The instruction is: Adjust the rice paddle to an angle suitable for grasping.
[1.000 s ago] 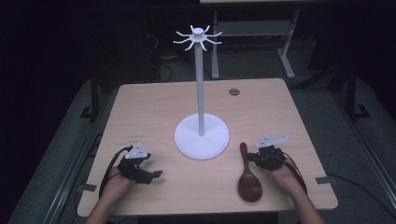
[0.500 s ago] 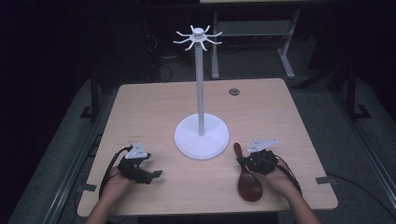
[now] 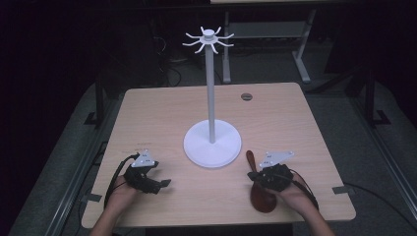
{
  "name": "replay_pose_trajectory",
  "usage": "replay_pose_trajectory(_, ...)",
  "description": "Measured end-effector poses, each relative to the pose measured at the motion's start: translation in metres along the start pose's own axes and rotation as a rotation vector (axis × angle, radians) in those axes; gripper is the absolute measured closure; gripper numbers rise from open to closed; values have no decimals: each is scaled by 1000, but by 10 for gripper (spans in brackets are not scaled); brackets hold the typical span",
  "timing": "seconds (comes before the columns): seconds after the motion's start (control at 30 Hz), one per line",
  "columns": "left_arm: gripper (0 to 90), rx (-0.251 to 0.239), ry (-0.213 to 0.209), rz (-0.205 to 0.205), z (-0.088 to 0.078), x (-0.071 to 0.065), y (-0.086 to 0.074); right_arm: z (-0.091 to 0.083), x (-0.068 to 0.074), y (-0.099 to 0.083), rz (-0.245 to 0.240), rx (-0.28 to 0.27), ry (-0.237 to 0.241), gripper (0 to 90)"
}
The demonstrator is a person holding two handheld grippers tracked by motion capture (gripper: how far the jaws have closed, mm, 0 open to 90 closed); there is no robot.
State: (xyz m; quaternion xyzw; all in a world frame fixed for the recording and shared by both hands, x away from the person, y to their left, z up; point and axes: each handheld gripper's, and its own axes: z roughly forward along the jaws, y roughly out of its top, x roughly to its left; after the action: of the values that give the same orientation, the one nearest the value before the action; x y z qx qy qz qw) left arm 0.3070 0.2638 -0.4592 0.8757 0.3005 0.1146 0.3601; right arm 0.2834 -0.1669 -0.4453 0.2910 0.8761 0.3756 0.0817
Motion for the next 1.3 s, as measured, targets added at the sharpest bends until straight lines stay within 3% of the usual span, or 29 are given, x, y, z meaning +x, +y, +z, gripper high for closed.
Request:
replay_pose_trajectory(0.13,133,-3,0,1,0,-1,0,-1,18,-8,6,28,19,896)
replay_pose_trajectory(0.47,133,-2,-1,-1,0,-1,0,2,35,-14,-11,72,45,895)
replay_pose_trajectory(0.87,133,-3,-1,-1,0,0,0,-2,26,-18,18,107,11,896)
replay_pose_trajectory(1.3,133,-4,-2,-5,-1,0,0,-12,4,-28,61,140,-46,896)
